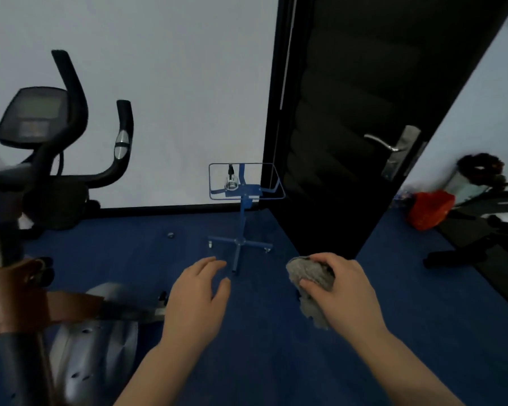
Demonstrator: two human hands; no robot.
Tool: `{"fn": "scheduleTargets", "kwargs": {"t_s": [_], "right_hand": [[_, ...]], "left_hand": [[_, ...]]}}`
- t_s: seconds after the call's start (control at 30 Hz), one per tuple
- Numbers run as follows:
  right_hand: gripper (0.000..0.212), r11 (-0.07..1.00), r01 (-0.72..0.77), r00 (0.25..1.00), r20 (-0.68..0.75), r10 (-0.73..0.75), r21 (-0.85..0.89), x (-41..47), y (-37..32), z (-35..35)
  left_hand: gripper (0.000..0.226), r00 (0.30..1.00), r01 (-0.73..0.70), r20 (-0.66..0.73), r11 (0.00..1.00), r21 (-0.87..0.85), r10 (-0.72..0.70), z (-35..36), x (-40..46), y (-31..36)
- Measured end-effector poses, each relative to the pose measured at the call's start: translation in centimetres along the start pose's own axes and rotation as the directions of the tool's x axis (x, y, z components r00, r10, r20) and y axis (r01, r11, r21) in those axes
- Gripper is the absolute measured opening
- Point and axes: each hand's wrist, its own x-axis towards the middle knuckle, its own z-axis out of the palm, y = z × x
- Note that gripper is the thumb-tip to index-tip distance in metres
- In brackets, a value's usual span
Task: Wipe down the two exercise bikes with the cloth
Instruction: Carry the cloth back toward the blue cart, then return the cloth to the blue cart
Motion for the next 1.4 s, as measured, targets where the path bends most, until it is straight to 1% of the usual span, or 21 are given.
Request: {"fn": "scheduleTargets", "kwargs": {"t_s": [0.13, 0.23, 0.4, 0.53, 0.67, 0.73, 0.93, 1.07, 1.13, 1.27, 1.33, 1.4], "right_hand": [[0.033, 1.000, -0.008, 0.999, 0.034, 0.007, 0.012, 5.5, 0.5, 0.4], [0.035, 1.000, -0.011, 1.000, 0.023, 0.011, 0.011, 10.4, 1.6, 1.1], [0.035, 0.998, 0.043, 0.997, 0.064, -0.045, 0.038, 19.9, 3.5, 2.6], [0.034, 0.996, 0.075, 0.993, 0.090, -0.080, 0.051, 27.5, 5.1, 2.3], [0.034, 0.997, 0.064, 0.991, 0.111, -0.069, 0.042, 34.7, 7.1, 2.1], [0.034, 0.996, 0.064, 0.990, 0.123, -0.072, 0.062, 38.2, 7.8, 2.7], [0.036, 0.996, 0.016, 0.979, 0.199, -0.032, 0.083, 45.7, 7.8, 6.8], [0.036, 0.997, 0.000, 0.973, 0.231, -0.017, 0.074, 50.7, 7.7, 10.5], [0.037, 0.998, -0.048, 0.973, 0.229, 0.037, 0.045, 53.4, 7.6, 12.6], [0.036, 0.991, -0.132, 0.955, 0.272, 0.122, 0.017, 57.3, 7.8, 17.0], [0.035, 0.983, -0.184, 0.939, 0.300, 0.171, 0.015, 59.3, 8.3, 19.5], [0.036, 0.974, -0.225, 0.922, 0.321, 0.215, -0.008, 60.8, 9.1, 22.1]], "left_hand": [[0.034, 1.000, 0.026, 0.002, 0.999, -0.026, -0.026, 1.1, 5.5, 0.9], [0.035, 1.000, 0.018, 0.014, 1.000, -0.007, -0.018, 2.4, 9.9, 1.3], [0.035, 0.997, 0.065, -0.046, 0.998, 0.013, -0.065, 4.8, 17.9, 1.5], [0.035, 0.993, 0.111, -0.047, 0.993, 0.039, -0.109, 6.4, 24.5, 2.4], [0.036, 0.987, 0.119, -0.115, 0.993, 0.028, -0.115, 7.8, 31.5, 4.2], [0.036, 0.985, 0.120, -0.126, 0.993, 0.009, -0.118, 8.6, 34.3, 4.5], [0.035, 0.973, 0.209, -0.106, 0.978, 0.012, -0.207, 10.3, 40.2, 1.8], [0.036, 0.972, 0.231, -0.037, 0.973, 0.011, -0.230, 12.0, 45.8, -1.4], [0.035, 0.973, 0.228, 0.030, 0.974, 0.009, -0.228, 13.0, 49.1, -3.3], [0.036, 0.965, 0.220, 0.134, 0.974, 0.055, -0.225, 15.0, 54.0, -6.4], [0.036, 0.948, 0.252, 0.180, 0.965, 0.072, -0.261, 16.3, 56.5, -8.3], [0.035, 0.923, 0.312, 0.221, 0.948, 0.053, -0.316, 17.6, 58.2, -9.8]]}}
